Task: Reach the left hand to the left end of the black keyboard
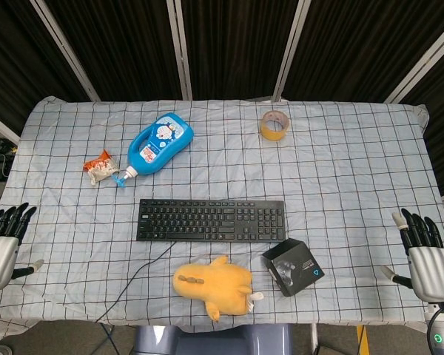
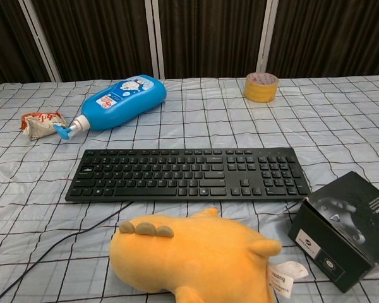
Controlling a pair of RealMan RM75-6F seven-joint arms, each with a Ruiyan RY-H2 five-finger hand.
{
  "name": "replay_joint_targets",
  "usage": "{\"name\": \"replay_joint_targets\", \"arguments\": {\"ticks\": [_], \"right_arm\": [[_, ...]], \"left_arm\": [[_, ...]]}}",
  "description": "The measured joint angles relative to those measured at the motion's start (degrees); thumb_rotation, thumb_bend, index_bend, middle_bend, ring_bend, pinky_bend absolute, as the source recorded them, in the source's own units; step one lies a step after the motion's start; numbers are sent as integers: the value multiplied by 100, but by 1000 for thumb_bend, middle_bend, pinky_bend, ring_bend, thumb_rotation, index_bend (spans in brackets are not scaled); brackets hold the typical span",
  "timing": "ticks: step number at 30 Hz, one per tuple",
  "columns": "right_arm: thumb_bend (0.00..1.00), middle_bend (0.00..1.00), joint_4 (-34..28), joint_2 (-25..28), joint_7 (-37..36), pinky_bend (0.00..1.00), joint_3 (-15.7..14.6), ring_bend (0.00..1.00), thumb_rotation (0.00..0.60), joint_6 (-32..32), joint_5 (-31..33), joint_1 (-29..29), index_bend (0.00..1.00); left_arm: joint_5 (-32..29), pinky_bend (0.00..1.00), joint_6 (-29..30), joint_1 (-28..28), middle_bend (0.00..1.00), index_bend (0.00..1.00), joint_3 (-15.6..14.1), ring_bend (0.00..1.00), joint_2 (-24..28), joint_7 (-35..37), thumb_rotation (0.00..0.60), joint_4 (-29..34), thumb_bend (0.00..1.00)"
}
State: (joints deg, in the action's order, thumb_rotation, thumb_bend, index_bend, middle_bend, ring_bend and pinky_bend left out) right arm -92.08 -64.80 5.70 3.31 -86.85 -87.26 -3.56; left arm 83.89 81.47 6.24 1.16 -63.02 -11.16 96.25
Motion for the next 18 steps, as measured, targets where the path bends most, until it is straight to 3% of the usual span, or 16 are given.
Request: {"name": "replay_joint_targets", "arguments": {"ticks": [5,7,9,12,15,18], "right_arm": [[56,0,-15,1,16,0,7,0,600,14,29,4,16],[57,0,-15,1,18,0,10,0,600,18,27,-1,16],[57,0,-14,-1,25,0,15,0,600,24,37,-3,17],[56,0,-31,0,26,0,19,0,600,38,59,-3,17],[57,0,-47,4,21,0,18,0,600,45,67,-1,18],[58,0,-52,10,15,0,20,0,600,55,88,2,18]], "left_arm": [[3,53,-80,51,8,0,2,9,44,-53,600,83,100],[-10,182,-139,93,135,0,12,116,68,-132,600,164,169],[-27,338,-215,159,424,0,34,352,96,-285,600,280,302],[-62,428,-388,308,653,0,84,547,146,-571,600,511,445],[-195,478,-749,498,770,0,124,647,229,-727,600,799,550],[-496,505,-1305,776,822,0,177,691,349,-887,600,1174,629]]}}
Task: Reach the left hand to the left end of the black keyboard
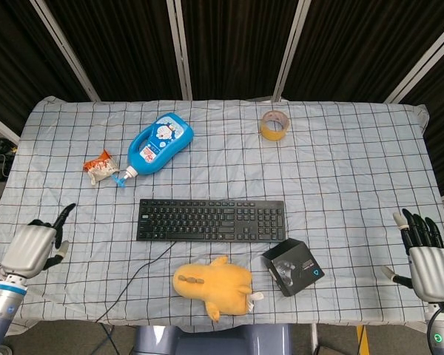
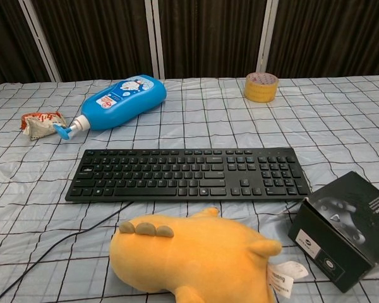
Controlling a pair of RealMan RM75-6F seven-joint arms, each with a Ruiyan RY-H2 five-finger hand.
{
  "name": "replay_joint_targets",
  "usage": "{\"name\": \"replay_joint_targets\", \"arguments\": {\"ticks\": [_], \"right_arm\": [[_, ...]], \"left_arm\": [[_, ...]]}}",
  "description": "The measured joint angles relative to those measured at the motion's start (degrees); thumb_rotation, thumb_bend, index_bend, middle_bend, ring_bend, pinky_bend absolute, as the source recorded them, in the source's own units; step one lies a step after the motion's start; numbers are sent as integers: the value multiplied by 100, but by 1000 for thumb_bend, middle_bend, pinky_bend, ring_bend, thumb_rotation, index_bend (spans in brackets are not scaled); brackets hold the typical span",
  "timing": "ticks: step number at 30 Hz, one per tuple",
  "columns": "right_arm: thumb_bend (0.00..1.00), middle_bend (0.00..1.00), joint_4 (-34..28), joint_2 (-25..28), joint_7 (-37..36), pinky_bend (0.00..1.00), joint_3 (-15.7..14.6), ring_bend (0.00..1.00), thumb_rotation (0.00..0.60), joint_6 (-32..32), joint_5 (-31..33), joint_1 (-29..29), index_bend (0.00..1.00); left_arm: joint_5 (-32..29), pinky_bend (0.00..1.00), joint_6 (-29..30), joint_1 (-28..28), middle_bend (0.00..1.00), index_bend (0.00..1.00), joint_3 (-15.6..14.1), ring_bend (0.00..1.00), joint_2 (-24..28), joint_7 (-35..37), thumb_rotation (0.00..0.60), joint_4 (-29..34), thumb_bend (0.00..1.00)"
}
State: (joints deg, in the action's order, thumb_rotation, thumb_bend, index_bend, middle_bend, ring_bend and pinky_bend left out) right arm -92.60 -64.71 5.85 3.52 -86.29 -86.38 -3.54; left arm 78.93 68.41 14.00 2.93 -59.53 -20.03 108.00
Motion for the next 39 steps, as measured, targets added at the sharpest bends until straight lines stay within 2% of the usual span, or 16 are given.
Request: {"name": "replay_joint_targets", "arguments": {"ticks": [5,9,15,21,29,39], "right_arm": [[59,0,-19,12,-13,0,15,0,600,38,54,-4,19],[58,0,-35,19,-25,0,21,0,600,61,83,-8,19],[58,0,-57,32,-53,0,37,0,600,81,133,-6,20],[59,0,-73,40,-74,0,47,0,600,104,169,-7,21],[59,0,-89,49,-77,0,55,0,600,127,207,-6,21],[59,0,-98,61,-132,0,64,0,600,138,220,-9,20]], "left_arm": [[-691,516,-922,600,834,0,74,708,152,-590,600,501,724],[-1485,518,-1488,1162,836,0,107,713,203,-1244,600,789,770],[-2650,519,-1884,1914,836,0,132,714,87,-1881,600,978,774],[-3693,519,-2047,2644,836,0,49,714,-172,-2348,600,979,779],[-4624,519,-2083,3351,836,0,-108,714,-612,-2724,600,818,783],[-5696,519,-1828,4211,836,0,-355,714,-1151,-3050,600,657,785]]}}
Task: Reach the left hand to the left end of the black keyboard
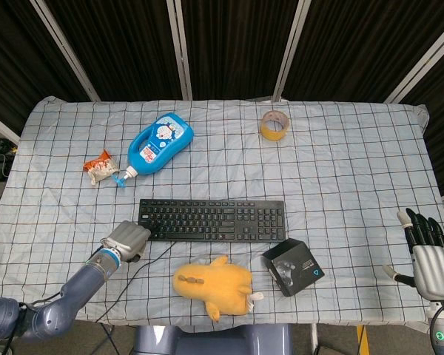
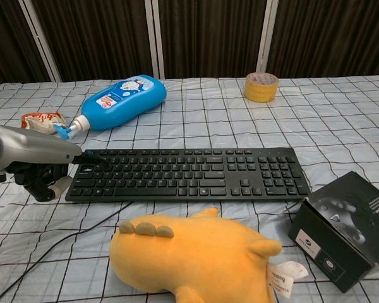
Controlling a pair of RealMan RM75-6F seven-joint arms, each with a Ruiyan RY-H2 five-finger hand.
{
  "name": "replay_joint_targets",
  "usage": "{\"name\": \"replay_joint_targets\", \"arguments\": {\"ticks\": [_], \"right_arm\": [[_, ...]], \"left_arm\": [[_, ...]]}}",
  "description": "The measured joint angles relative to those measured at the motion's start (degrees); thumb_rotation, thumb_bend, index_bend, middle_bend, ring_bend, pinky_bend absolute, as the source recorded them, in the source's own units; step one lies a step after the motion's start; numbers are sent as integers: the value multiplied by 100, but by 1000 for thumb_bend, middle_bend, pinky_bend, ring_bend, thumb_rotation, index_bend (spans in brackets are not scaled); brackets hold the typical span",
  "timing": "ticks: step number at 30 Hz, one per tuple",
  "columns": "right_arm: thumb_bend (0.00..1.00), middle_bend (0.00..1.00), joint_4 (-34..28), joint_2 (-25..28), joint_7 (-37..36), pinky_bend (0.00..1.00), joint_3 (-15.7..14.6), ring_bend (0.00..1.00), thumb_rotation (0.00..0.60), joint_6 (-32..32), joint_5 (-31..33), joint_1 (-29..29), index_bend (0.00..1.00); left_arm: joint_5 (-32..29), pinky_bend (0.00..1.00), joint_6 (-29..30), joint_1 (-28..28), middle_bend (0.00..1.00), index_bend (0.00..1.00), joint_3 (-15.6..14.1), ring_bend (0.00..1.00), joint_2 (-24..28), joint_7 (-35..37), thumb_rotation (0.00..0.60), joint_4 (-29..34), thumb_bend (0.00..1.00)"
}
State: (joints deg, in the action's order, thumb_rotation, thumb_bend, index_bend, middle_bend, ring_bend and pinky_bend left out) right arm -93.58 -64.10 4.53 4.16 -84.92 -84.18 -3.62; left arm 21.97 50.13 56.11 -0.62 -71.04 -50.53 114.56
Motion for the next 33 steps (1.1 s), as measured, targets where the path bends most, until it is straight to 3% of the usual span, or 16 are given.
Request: {"name": "replay_joint_targets", "arguments": {"ticks": [9,33], "right_arm": [[60,0,-1,4,-39,0,5,0,600,12,11,-2,21],[59,0,-20,9,-67,0,8,0,600,20,24,1,21]], "left_arm": [[-564,519,67,466,836,27,-146,714,-282,27,600,-164,787],[-706,519,111,884,836,31,-451,714,-498,344,600,-303,789]]}}
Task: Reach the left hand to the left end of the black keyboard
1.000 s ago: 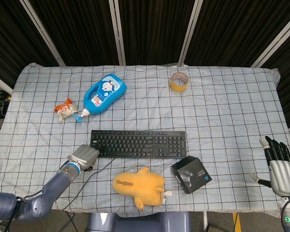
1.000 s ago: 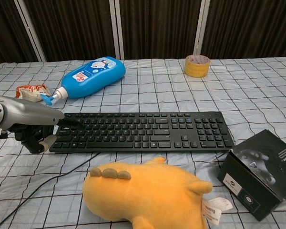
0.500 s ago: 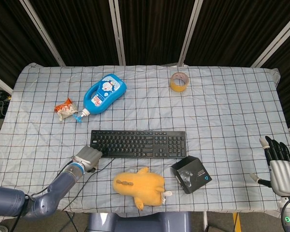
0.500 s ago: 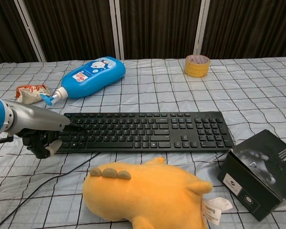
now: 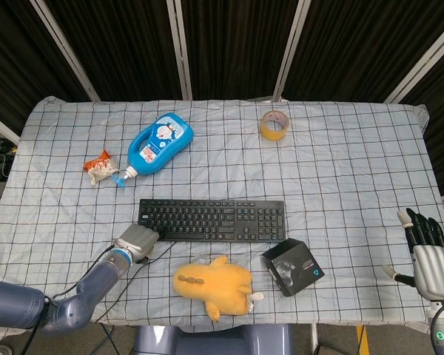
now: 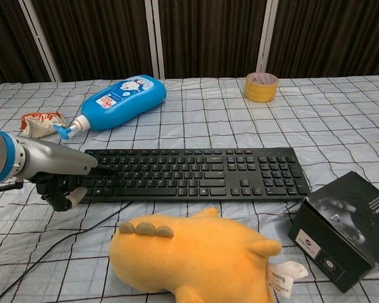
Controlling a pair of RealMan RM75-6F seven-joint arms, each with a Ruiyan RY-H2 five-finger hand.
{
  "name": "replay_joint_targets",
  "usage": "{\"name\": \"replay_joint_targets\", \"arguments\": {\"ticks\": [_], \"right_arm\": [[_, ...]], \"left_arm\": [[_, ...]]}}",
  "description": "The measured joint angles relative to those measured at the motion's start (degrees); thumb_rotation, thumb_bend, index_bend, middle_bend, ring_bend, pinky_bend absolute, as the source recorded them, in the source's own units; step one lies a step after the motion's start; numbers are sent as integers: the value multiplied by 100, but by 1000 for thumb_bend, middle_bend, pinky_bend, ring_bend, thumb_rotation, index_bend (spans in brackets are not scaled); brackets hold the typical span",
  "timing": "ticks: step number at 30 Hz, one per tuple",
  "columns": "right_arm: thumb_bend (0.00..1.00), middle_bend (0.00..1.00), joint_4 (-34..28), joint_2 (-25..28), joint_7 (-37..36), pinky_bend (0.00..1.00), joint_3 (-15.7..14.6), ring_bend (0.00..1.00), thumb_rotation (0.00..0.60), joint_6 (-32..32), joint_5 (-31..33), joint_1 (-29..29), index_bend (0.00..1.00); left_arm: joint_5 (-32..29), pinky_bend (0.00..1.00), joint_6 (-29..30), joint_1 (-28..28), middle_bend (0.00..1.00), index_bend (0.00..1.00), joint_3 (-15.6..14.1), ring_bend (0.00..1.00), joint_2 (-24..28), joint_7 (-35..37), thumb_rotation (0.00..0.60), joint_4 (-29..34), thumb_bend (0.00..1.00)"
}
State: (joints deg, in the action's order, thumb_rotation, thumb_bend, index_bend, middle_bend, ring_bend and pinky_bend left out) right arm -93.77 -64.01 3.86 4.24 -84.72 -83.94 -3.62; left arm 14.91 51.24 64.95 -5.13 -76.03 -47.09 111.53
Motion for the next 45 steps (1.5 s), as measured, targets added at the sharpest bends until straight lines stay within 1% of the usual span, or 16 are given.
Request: {"name": "replay_joint_targets", "arguments": {"ticks": [8,15,27,31,32,34,35,36,37,39,40,41,42,43,44,45], "right_arm": [[59,0,12,-6,-10,0,3,0,600,-20,-19,1,20],[59,0,14,-5,-18,0,1,0,600,-18,-19,3,21],[59,0,9,-4,-6,0,-3,0,600,-4,-9,3,20],[60,0,9,10,2,0,-4,0,600,4,5,5,21],[59,0,10,12,4,0,-5,0,600,8,6,5,21],[59,0,12,16,4,0,-6,0,600,9,6,5,21],[59,0,15,17,9,0,-6,0,600,7,5,6,21],[59,0,16,17,11,0,-6,0,600,5,6,7,21],[59,0,15,17,14,0,-5,0,600,6,8,7,21],[59,0,15,18,24,0,6,0,600,8,13,0,21],[59,0,14,17,37,0,6,0,600,6,13,0,21],[59,0,12,16,46,0,6,0,600,3,13,0,21],[59,0,12,15,56,0,6,0,600,0,12,1,21],[60,0,12,12,68,0,7,0,600,-7,9,1,21],[60,0,12,9,79,0,7,0,600,-14,6,3,21],[60,0,12,6,89,0,7,0,600,-21,2,4,21]], "left_arm": [[-115,519,-48,132,836,35,-80,714,-113,67,600,-93,789],[-190,519,-53,219,836,68,-150,714,-198,122,600,-146,793],[-94,518,30,247,835,69,-189,712,-161,271,600,-99,799],[11,495,178,224,805,69,-146,679,-87,372,600,-13,802],[60,471,231,204,776,70,-120,651,-52,425,600,25,798],[235,408,367,129,685,66,-59,568,45,564,600,137,785],[340,364,431,85,598,56,-39,491,95,626,600,196,768],[511,317,528,14,484,38,-24,400,173,707,600,286,733],[667,290,617,-52,418,28,-23,352,240,765,600,362,708],[1120,146,884,-243,147,1,-53,149,403,881,600,535,581],[1348,84,1018,-338,67,0,-82,80,474,923,600,603,524],[1591,47,1166,-442,28,0,-120,38,546,961,600,670,481],[1937,13,1387,-603,1,0,-190,3,647,1011,600,754,414],[2210,0,1567,-740,0,0,-257,0,723,1051,600,811,348],[2491,0,1752,-892,0,0,-333,0,801,1095,600,862,306],[2870,0,2004,-1117,0,0,-449,0,905,1157,600,919,246]]}}
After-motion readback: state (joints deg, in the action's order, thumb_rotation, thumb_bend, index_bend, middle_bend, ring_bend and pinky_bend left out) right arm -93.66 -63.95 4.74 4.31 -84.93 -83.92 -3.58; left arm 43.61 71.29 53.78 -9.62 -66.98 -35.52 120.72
